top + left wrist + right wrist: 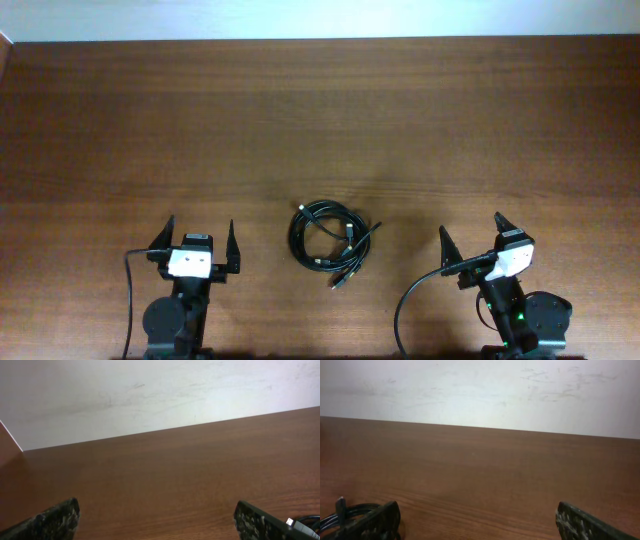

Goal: Untangle cables

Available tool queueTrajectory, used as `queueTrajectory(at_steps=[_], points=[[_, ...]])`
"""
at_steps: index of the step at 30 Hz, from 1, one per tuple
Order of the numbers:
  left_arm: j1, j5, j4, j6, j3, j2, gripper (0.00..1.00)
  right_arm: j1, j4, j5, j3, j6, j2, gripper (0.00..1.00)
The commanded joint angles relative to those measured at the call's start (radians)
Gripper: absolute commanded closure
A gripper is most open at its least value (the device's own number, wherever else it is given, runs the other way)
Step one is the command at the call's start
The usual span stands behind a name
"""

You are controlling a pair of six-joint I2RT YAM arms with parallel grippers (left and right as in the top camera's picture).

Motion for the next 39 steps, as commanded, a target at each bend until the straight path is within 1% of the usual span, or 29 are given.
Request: queueTrajectory(at_steps=[1, 3, 4, 5, 6, 7, 9, 11, 14, 15, 18, 20, 21, 22, 23, 24, 25, 26, 28, 29, 30, 31, 32, 33, 34, 35, 37, 38, 39], points=[[-0.003, -0.014, -0.01, -0.009, -0.001, -0.006, 0.01, 0.01, 0.0, 0.005, -0.009, 0.012, -0.005, 0.01], [-0.003, -0.014, -0.01, -0.009, -0.001, -0.006, 0.01, 0.01, 0.0, -0.003, -0.009, 0.013, -0.005, 0.01], [-0.003, 0.027, -0.005, -0.054, 0.0, -0.006, 0.01, 0.01, 0.001, 0.001, -0.009, 0.012, -0.005, 0.01], [-0.003, 0.188, 0.028, -0.116, 0.0, -0.006, 0.01, 0.01, 0.009, 0.0, -0.009, 0.013, -0.005, 0.01], [-0.003, 0.265, 0.03, -0.118, 0.005, -0.006, 0.01, 0.01, 0.02, -0.008, -0.008, 0.082, -0.005, 0.01], [-0.003, 0.296, 0.008, -0.15, 0.026, -0.005, 0.01, 0.01, 0.08, -0.077, 0.0, 0.194, -0.005, 0.01], [-0.003, 0.293, -0.166, -0.148, 0.176, 0.014, 0.01, 0.01, 0.06, -0.189, 0.097, 0.196, -0.002, 0.01], [-0.003, 0.294, -0.255, -0.148, 0.335, 0.081, 0.01, 0.01, -0.113, -0.216, 0.27, 0.196, 0.03, 0.01], [-0.003, 0.337, -0.456, -0.198, 0.646, 0.282, 0.01, 0.01, -0.478, -0.269, 0.63, 0.195, 0.176, 0.01], [-0.003, 0.397, -0.562, -0.205, 0.777, 0.402, 0.01, 0.01, -0.668, -0.274, 0.803, 0.193, 0.281, 0.01], [-0.003, 0.543, -0.753, -0.234, 1.027, 0.644, 0.01, 0.01, -1.022, -0.285, 1.099, 0.184, 0.534, 0.01], [-0.003, 0.63, -0.775, -0.237, 1.049, 0.705, 0.01, 0.01, -1.04, -0.285, 1.134, 0.185, 0.63, 0.02], [-0.003, 0.658, -0.815, -0.135, 1.049, 0.738, 0.01, 0.01, -1.078, -0.285, 1.134, 0.182, 0.669, 0.01], [-0.003, 0.667, -0.879, -0.043, 1.049, 0.768, 0.01, 0.01, -1.124, -0.285, 1.134, 0.099, 0.719, 0.01], [-0.005, 0.628, -0.943, 0.004, 1.049, 0.811, 0.01, 0.01, -1.151, -0.285, 1.134, -0.005, 0.765, 0.01], [-0.021, 0.542, -0.976, 0.004, 1.049, 0.856, 0.01, 0.01, -1.161, -0.274, 1.134, -0.101, 0.821, 0.01], [-0.072, 0.473, -0.988, 0.004, 1.049, 0.925, 0.01, 0.015, -1.18, -0.182, 1.134, -0.201, 0.907, 0.01], [-0.106, 0.455, -0.982, 0.004, 1.049, 0.951, 0.02, 0.038, -1.182, -0.169, 1.134, -0.214, 0.957, 0.01], [-0.201, 0.396, -0.937, 0.02, 1.049, 1.014, 0.01, 0.205, -1.147, -0.104, 1.134, -0.214, 1.131, 0.02], [-0.227, 0.396, -0.933, 0.048, 1.049, 1.036, 0.01, 0.28, -1.112, -0.084, 1.134, -0.214, 1.183, 0.07], [-0.264, 0.397, -0.941, 0.091, 1.049, 1.078, 0.01, 0.393, -1.038, -0.074, 1.134, -0.209, 1.213, 0.08], [-0.282, 0.397, -0.941, 0.101, 1.049, 1.101, 0.01, 0.446, -0.99, -0.072, 1.134, -0.182, 1.209, 0.08], [-0.301, 0.395, -0.937, 0.101, 1.049, 1.135, 0.01, 0.504, -0.921, -0.031, 1.135, -0.11, 1.192, 0.08], [-0.307, 0.391, -0.925, 0.101, 1.049, 1.202, 0.01, 0.564, -0.845, 0.094, 1.136, 0.018, 1.137, 0.07], [-0.307, 0.377, -0.912, 0.101, 1.049, 1.284, 0.01, 0.573, -0.851, 0.295, 1.136, 0.19, 1.115, 0.03], [-0.307, 0.378, -0.884, 0.1, 1.049, 1.33, 0.06, 0.573, -0.904, 0.475, 1.135, 0.401, 1.134, 0.03], [-0.307, 0.369, -0.814, 0.066, 1.049, 1.338, 0.09, 0.573, -0.935, 0.555, 1.13, 0.718, 1.188, 0.03], [-0.307, 0.367, -0.775, 0.066, 1.049, 1.333, 0.1, 0.573, -0.929, 0.554, 1.128, 0.952, 1.259, 0.03], [-0.307, 0.367, -0.769, 0.066, 1.049, 1.333, 0.09, 0.579, -0.928, 0.546, 1.118, 1.047, 1.318, 0.03]])
